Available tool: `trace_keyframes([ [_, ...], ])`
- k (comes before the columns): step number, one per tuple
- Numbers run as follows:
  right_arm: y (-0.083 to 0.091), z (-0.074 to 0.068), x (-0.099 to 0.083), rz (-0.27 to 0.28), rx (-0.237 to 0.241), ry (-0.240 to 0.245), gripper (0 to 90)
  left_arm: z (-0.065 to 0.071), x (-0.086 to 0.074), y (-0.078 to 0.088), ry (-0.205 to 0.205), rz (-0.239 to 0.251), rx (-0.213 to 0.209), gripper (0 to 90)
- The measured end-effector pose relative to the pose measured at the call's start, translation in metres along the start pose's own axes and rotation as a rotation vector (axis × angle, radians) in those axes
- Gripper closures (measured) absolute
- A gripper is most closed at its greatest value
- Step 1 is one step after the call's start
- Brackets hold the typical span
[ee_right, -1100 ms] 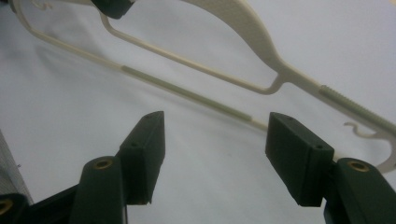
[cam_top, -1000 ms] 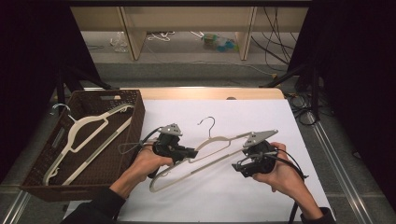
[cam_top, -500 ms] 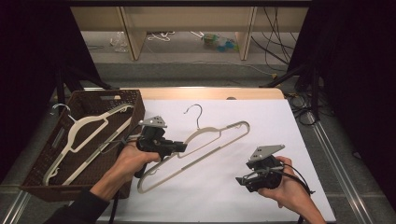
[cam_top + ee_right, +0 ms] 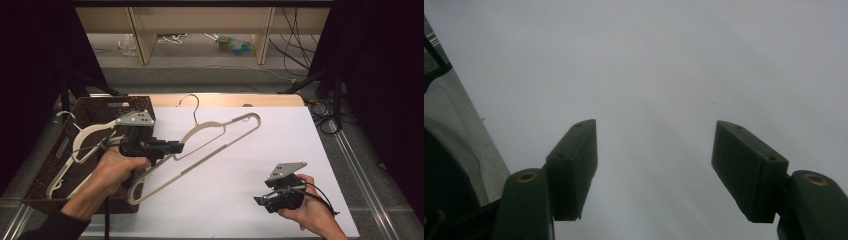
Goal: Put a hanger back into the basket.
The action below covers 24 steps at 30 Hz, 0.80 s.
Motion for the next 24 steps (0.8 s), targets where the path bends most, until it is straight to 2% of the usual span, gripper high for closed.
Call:
trace_keyframes([
  [2,0.0,0.0,0.0,0.003,0.001,0.001,35.6,0.0,0.004,0.012,-0.013,0.006,0.019,87.1],
  [3,-0.001,0.001,0.001,0.016,0.0,0.013,35.6,-0.002,0.006,0.025,-0.011,0.026,0.037,87.1],
  [4,0.0,0.0,0.0,0.013,0.001,0.006,35.6,-0.005,0.006,0.033,-0.01,0.033,0.051,87.1],
  [5,0.0,0.0,0.0,0.011,-0.003,0.005,35.7,-0.005,0.006,0.033,-0.01,0.033,0.051,87.1],
  [6,-0.001,0.001,0.0,0.018,-0.008,0.007,35.6,-0.011,0.006,0.048,-0.005,0.047,0.082,87.2],
  [7,-0.002,0.001,-0.001,0.026,-0.011,0.005,35.6,-0.015,0.005,0.055,-0.004,0.052,0.095,87.1],
  [8,-0.002,0.0,-0.002,0.018,-0.008,0.005,35.5,-0.015,0.005,0.055,-0.004,0.052,0.095,87.1],
  [9,-0.002,0.0,-0.002,0.01,-0.005,0.003,35.4,-0.022,0.002,0.068,0.013,0.07,0.122,87.2],
  [10,-0.003,-0.002,-0.002,0.009,-0.001,-0.011,35.2,-0.026,0.001,0.074,0.019,0.075,0.122,87.1],
  [11,-0.003,-0.002,-0.002,0.009,-0.001,-0.011,35.2,-0.026,0.001,0.074,0.019,0.075,0.122,87.1],
  [12,-0.004,0.0,-0.003,0.009,-0.003,0.014,34.6,-0.031,-0.001,0.08,0.02,0.089,0.135,87.1],
  [15,-0.005,-0.001,-0.003,0.011,-0.006,0.006,33.2,-0.042,-0.006,0.095,0.044,0.098,0.155,87.1],
  [16,-0.004,-0.003,-0.004,0.008,-0.004,-0.018,31.4,-0.046,-0.008,0.098,0.049,0.099,0.162,87.1],
  [17,-0.005,-0.003,-0.004,0.015,-0.01,-0.019,30.2,-0.051,-0.011,0.105,0.068,0.113,0.162,87.1],
  [19,-0.005,-0.003,-0.006,0.002,-0.008,-0.019,28.7,-0.055,-0.013,0.11,0.067,0.123,0.169,87.1],
  [22,-0.008,-0.002,-0.007,0.024,-0.017,-0.01,28.1,-0.06,-0.014,0.118,0.082,0.141,0.179,87.2],
  [24,-0.007,-0.003,-0.009,0.003,-0.008,-0.011,28.1,-0.064,-0.016,0.124,0.092,0.135,0.191,87.2],
])
Point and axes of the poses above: each handheld gripper's, and its own axes: y roughly backward along the jaws, x roughly out of its top, z roughly to its right, the point moved 7 cm from there along -y, roughly forward along the jaws, and after that the axes turned 13 degrees about -x, right-handed, at the moved point
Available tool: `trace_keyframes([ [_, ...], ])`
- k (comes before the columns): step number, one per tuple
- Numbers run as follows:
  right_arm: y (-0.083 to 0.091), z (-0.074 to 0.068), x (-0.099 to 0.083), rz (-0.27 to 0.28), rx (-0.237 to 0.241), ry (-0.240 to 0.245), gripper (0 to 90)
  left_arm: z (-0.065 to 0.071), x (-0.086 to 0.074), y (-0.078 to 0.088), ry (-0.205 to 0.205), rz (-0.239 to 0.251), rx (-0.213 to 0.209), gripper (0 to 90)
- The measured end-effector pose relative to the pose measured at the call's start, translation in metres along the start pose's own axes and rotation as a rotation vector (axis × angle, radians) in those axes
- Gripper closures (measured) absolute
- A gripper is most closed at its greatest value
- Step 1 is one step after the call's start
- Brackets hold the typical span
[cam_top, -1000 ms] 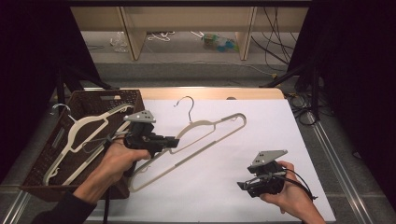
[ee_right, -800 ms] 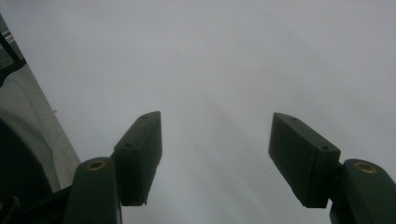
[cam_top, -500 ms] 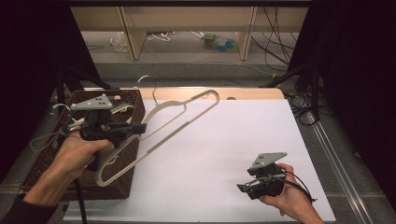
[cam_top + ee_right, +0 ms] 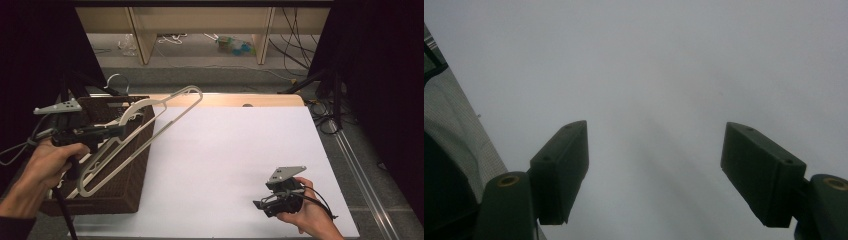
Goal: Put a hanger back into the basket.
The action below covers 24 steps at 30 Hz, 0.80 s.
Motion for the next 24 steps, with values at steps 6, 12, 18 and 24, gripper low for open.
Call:
trace_keyframes([
  [6,0.001,0.0,-0.001,0.007,0.002,0.009,28.1,-0.019,0.003,0.019,0.022,0.03,0.045,87.2],
  [12,0.001,-0.001,-0.004,-0.015,0.011,-0.014,28.1,-0.04,0.003,0.044,0.045,0.049,0.111,87.2],
  [18,0.001,-0.002,-0.003,-0.015,0.012,-0.012,28.1,-0.064,-0.004,0.071,0.072,0.072,0.165,87.2],
  [24,0.0,-0.001,-0.003,-0.008,0.01,-0.003,28.2,-0.082,-0.019,0.083,0.089,0.064,0.169,87.2],
])
Point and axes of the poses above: each handheld gripper's, and its own axes: y roughly backward along the jaws, x roughly out of its top, z roughly to its right, the point moved 7 cm from there along -y, roughly forward along the jaws, and after that the axes turned 13 degrees about -x, right-handed, at the moved point
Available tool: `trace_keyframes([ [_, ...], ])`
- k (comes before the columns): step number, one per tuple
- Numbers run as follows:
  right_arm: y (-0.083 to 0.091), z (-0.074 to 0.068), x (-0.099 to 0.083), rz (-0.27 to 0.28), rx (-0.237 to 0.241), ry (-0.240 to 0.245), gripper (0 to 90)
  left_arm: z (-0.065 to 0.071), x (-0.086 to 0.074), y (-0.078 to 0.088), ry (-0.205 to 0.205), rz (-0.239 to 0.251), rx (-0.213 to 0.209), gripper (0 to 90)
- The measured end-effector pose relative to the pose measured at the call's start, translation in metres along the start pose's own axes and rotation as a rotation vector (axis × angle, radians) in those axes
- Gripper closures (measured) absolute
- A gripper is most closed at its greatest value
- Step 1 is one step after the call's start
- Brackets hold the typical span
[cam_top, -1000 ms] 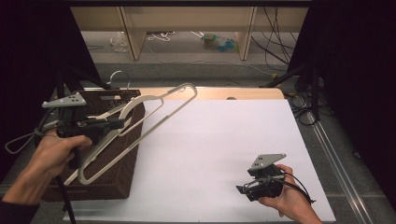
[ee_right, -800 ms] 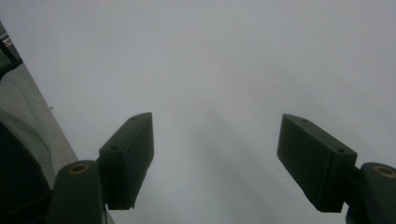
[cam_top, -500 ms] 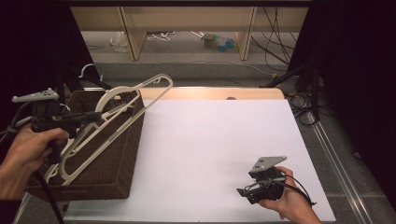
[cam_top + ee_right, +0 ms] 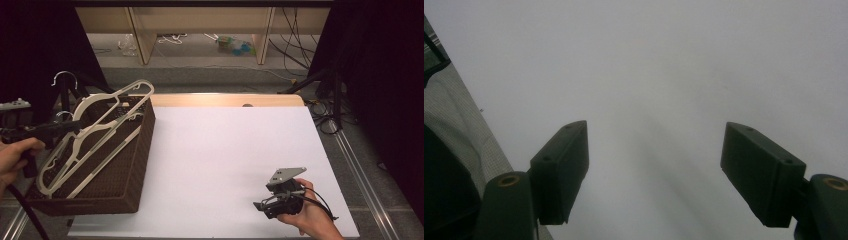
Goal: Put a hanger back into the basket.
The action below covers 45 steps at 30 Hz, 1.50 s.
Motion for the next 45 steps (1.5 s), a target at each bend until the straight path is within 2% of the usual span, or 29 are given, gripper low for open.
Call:
trace_keyframes([
  [4,-0.001,0.0,0.0,0.0,0.0,-0.001,28.2,-0.01,-0.004,0.001,0.001,-0.007,-0.008,87.2],
  [6,0.0,-0.001,0.0,-0.003,0.002,-0.005,28.2,-0.018,-0.007,0.001,-0.003,-0.028,0.002,87.2],
  [7,0.0,0.0,0.0,0.002,-0.001,0.006,28.2,-0.026,-0.01,0.001,0.004,-0.029,0.005,87.2],
  [12,0.0,0.0,0.0,-0.002,0.0,0.001,28.2,-0.037,-0.016,0.002,0.027,-0.03,-0.002,87.2],
  [25,0.0,-0.001,0.0,-0.013,0.005,-0.011,28.6,-0.047,-0.028,0.007,0.023,-0.037,-0.037,87.2],
  [28,-0.001,0.0,0.0,-0.001,0.003,-0.001,28.6,-0.05,-0.032,0.007,0.026,-0.048,-0.039,87.2],
  [31,-0.001,-0.001,0.0,-0.007,0.007,-0.004,29.0,-0.051,-0.04,0.005,0.017,-0.09,-0.024,87.2],
  [32,-0.001,-0.001,0.0,-0.007,0.007,-0.004,29.0,-0.051,-0.04,0.005,0.017,-0.09,-0.024,87.2],
  [36,-0.001,-0.001,0.0,-0.009,0.005,-0.01,29.0,-0.058,-0.046,-0.001,0.045,-0.094,-0.02,87.1],
  [37,-0.002,0.002,0.0,0.008,0.0,0.014,28.9,-0.06,-0.049,-0.004,0.051,-0.107,-0.022,87.1],
  [38,-0.003,0.002,0.0,0.008,0.001,0.014,28.9,-0.061,-0.052,-0.007,0.058,-0.119,-0.024,87.0],
  [41,-0.003,0.002,0.0,0.01,0.002,0.017,28.9,-0.07,-0.061,-0.014,0.091,-0.157,0.029,86.7],
  [42,-0.002,0.002,0.0,0.008,0.002,0.014,28.9,-0.072,-0.063,-0.014,0.099,-0.166,0.034,86.2],
  [45,-0.001,0.0,-0.001,-0.008,0.008,-0.001,28.9,-0.077,-0.065,-0.013,0.095,-0.187,0.09,85.3],
])
Point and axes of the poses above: each handheld gripper's, and its own axes: y roughly backward along the jaws, x roughly out of its top, z roughly to its right, the point moved 7 cm from there along -y, roughly forward along the jaws, and after that the axes turned 13 degrees about -x, right-handed, at the moved point
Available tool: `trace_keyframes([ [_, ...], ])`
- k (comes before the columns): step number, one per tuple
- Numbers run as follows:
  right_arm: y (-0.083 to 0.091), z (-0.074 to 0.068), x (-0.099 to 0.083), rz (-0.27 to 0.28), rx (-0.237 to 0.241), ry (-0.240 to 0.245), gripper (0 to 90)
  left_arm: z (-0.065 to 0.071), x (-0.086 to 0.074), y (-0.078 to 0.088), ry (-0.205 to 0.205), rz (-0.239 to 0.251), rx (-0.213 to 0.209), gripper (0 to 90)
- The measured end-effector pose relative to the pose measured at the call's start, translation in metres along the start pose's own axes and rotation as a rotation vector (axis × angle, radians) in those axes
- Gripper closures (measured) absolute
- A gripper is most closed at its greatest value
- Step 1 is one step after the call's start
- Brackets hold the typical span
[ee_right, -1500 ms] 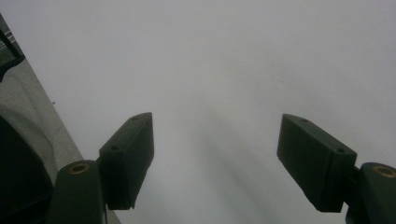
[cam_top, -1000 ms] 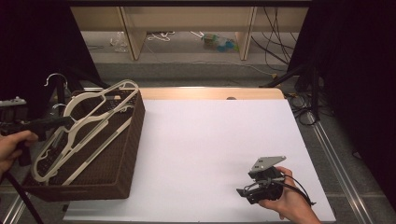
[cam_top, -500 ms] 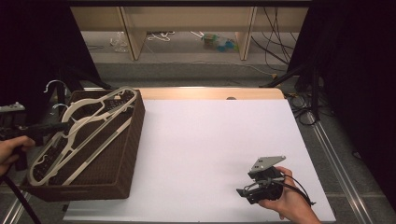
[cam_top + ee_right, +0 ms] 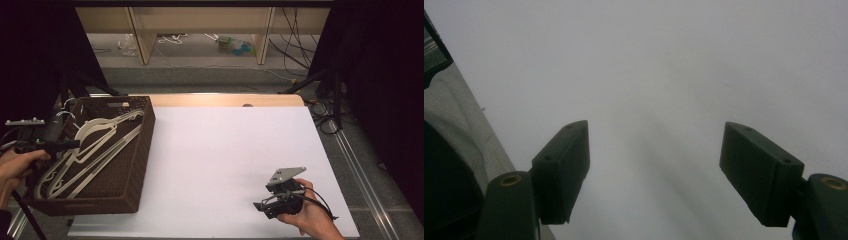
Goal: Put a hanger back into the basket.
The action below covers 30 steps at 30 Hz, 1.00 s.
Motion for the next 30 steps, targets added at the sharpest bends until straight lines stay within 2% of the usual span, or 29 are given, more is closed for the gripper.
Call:
trace_keyframes([
  [1,0.0,0.001,0.0,0.005,-0.001,0.002,28.9,-0.002,0.001,0.001,0.013,0.006,0.023,82.6],
  [2,-0.001,0.001,0.0,0.007,-0.003,0.002,28.9,-0.002,0.001,0.003,0.013,0.002,0.022,78.0],
  [3,-0.001,0.002,0.001,0.014,-0.005,0.011,28.9,-0.001,0.001,0.004,0.003,-0.002,0.022,79.0],
  [4,-0.001,0.001,0.001,0.006,0.002,-0.002,28.9,-0.002,0.002,0.006,-0.014,-0.011,0.049,78.5],
  [5,-0.001,0.002,0.001,0.012,-0.004,0.009,28.9,-0.002,0.003,0.008,-0.025,-0.019,0.072,77.5],
  [7,-0.001,0.0,0.0,0.004,-0.001,0.003,28.9,0.001,0.005,0.01,-0.02,-0.01,0.068,76.1],
  [8,-0.001,0.002,0.001,0.015,-0.005,0.017,28.9,0.003,0.006,0.011,-0.023,-0.004,0.072,75.6],
  [11,-0.002,0.002,0.002,0.031,-0.011,0.01,28.9,0.012,0.009,0.011,-0.043,0.006,0.061,73.8],
  [12,0.0,0.0,0.001,0.009,0.0,-0.016,28.9,0.016,0.01,0.011,-0.043,0.012,0.056,72.0],
  [13,0.0,0.001,0.001,0.006,0.0,-0.008,28.9,0.021,0.012,0.01,-0.044,0.018,0.045,69.6],
  [14,0.001,0.0,0.001,-0.005,0.0,-0.024,28.9,0.026,0.013,0.009,-0.049,0.03,0.035,67.1],
  [15,0.0,0.002,0.001,0.011,-0.009,-0.008,28.8,0.032,0.014,0.008,-0.052,0.039,0.019,64.5],
  [16,0.0,0.002,0.002,0.014,-0.011,-0.015,28.7,0.032,0.014,0.008,-0.052,0.039,0.019,62.0],
  [17,0.001,0.002,0.002,0.009,-0.004,-0.028,28.6,0.038,0.015,0.008,-0.064,0.048,0.014,59.6],
  [18,0.0,0.002,0.002,0.021,-0.007,-0.036,28.6,0.052,0.017,0.004,-0.076,0.071,-0.022,57.4],
  [19,-0.001,0.003,0.003,0.036,-0.014,-0.023,28.3,0.06,0.017,0.002,-0.083,0.077,-0.036,54.5],
  [21,0.001,0.002,0.003,0.02,-0.005,-0.044,27.6,0.076,0.017,-0.003,-0.095,0.09,-0.06,49.2],
  [22,0.001,0.004,0.003,0.031,-0.01,-0.032,27.0,0.085,0.017,-0.007,-0.099,0.097,-0.073,46.8],
  [28,0.0,0.007,0.004,0.047,-0.028,-0.049,25.3,0.136,0.013,-0.028,-0.181,0.128,-0.146,40.2],
  [30,-0.002,0.009,0.006,0.077,-0.037,-0.067,24.8,0.151,0.01,-0.035,-0.201,0.129,-0.168,39.2],
])
Point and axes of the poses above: each handheld gripper's, and its own axes: y roughly backward along the jaws, x roughly out of its top, z roughly to its right, the point moved 7 cm from there along -y, roughly forward along the jaws, and after that the axes turned 13 degrees about -x, right-handed, at the moved point
